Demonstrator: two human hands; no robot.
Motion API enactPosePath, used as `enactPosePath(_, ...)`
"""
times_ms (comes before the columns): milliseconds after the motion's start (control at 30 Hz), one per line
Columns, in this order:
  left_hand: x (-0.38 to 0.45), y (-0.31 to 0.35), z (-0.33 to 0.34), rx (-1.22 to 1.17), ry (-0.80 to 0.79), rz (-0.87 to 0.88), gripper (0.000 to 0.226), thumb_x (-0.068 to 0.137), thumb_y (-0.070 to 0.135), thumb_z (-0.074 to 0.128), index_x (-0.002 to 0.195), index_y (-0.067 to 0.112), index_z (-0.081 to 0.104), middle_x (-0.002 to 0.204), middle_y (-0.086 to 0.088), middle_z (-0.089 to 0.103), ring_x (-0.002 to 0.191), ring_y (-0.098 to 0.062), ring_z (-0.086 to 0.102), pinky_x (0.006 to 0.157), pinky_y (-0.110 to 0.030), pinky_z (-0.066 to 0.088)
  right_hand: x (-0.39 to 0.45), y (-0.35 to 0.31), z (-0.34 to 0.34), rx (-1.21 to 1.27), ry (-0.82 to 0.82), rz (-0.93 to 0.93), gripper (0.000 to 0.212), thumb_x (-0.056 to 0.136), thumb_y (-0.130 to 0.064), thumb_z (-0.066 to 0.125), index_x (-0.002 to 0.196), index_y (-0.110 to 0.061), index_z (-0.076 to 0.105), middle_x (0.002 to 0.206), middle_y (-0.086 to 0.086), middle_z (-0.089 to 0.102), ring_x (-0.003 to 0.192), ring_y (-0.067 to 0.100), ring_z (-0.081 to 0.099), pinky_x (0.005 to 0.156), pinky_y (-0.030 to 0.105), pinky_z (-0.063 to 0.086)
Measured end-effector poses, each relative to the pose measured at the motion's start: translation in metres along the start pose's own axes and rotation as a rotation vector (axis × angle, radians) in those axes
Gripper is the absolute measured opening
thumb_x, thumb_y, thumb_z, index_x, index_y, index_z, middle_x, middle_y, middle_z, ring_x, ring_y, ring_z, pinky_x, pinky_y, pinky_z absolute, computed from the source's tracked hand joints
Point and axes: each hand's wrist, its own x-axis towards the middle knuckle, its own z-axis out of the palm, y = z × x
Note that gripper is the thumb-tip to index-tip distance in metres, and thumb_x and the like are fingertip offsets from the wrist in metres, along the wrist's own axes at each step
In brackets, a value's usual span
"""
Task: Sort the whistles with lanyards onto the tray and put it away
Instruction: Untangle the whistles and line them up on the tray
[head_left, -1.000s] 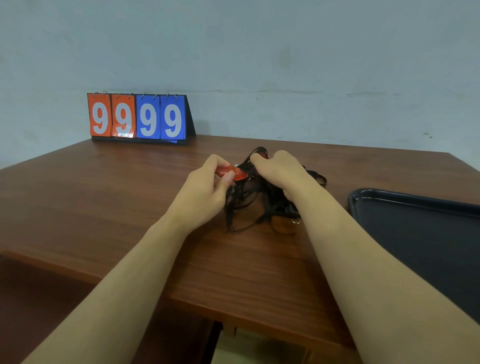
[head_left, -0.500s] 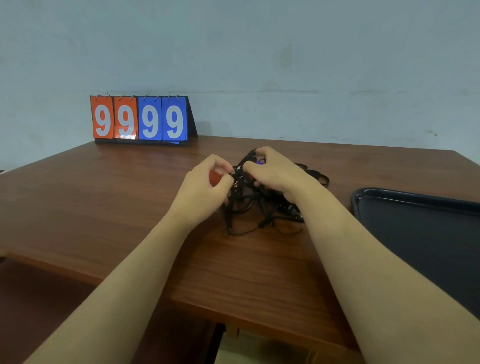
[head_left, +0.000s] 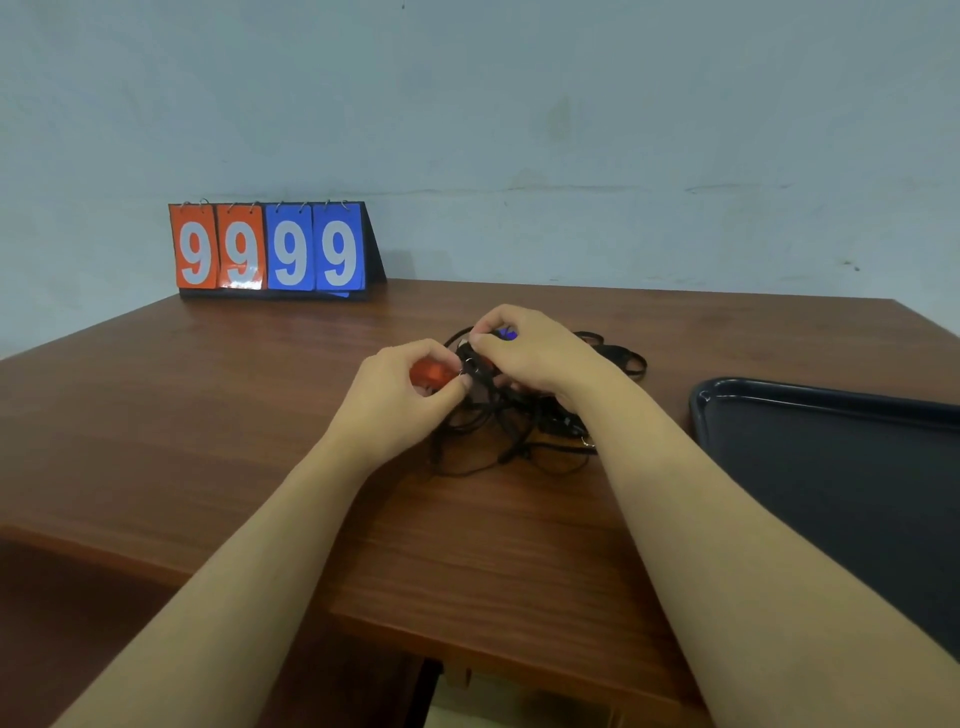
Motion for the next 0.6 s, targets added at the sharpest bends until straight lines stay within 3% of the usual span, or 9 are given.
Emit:
enactPosePath(100,0.0005,-0.0007,-0.0007,0.023,-0.006,0.039,0.013,0.088,0.038,0.073,0.101,0.037,0.072,0.101,0.014,0.068,0.097,-0.003,0.061,0.082,-0.023,0.053,0.0012,0.0012,0.0008,-0.022,0.002,0.012,0.009,0.103,-0.035,0.052,0.111,-0.031,0.056,0.087,-0.006,0.066,0.072,0.008,0.065,0.059,0.02,0.053)
enactPosePath(200,0.0003,0.0011,-0.0014,0.05,0.013,0.057,0.009,0.092,0.038,0.069,0.1,0.038,0.071,0.1,0.015,0.065,0.095,-0.002,0.059,0.078,-0.017,0.047,0.004,0.0033,0.0019,-0.109,0.002,0.016,0.016,0.103,-0.042,0.05,0.113,-0.032,0.058,0.09,-0.008,0.068,0.08,0.011,0.068,0.074,0.03,0.058)
enactPosePath(333,-0.0009,0.0031,-0.0016,0.053,0.042,0.044,0.006,0.092,0.037,0.069,0.097,0.036,0.07,0.098,0.016,0.061,0.094,-0.004,0.058,0.075,-0.015,0.045,0.0058,0.0047,-0.0002,-0.242,0.052,0.008,0.027,0.105,-0.043,0.046,0.122,-0.026,0.057,0.108,-0.007,0.058,0.094,0.012,0.052,0.079,0.028,0.041)
enactPosePath(467,-0.0005,0.0036,-0.0022,0.033,0.077,-0.007,0.005,0.093,0.038,0.067,0.094,0.033,0.069,0.096,0.013,0.062,0.091,-0.005,0.058,0.074,-0.015,0.044,0.0074,0.003,-0.0017,-0.229,-0.074,0.023,0.045,0.097,-0.062,0.046,0.123,-0.026,0.052,0.1,-0.006,0.07,0.088,0.012,0.065,0.075,0.033,0.051)
enactPosePath(600,0.0034,0.0023,-0.0049,-0.123,0.132,-0.12,0.013,0.093,0.039,0.066,0.09,0.029,0.073,0.085,0.009,0.068,0.081,-0.007,0.064,0.069,-0.018,0.046,-0.0025,-0.004,-0.0079,-0.264,-0.25,0.009,0.049,0.092,-0.05,0.062,0.131,-0.025,0.047,0.097,-0.006,0.072,0.091,0.009,0.066,0.077,0.029,0.048)
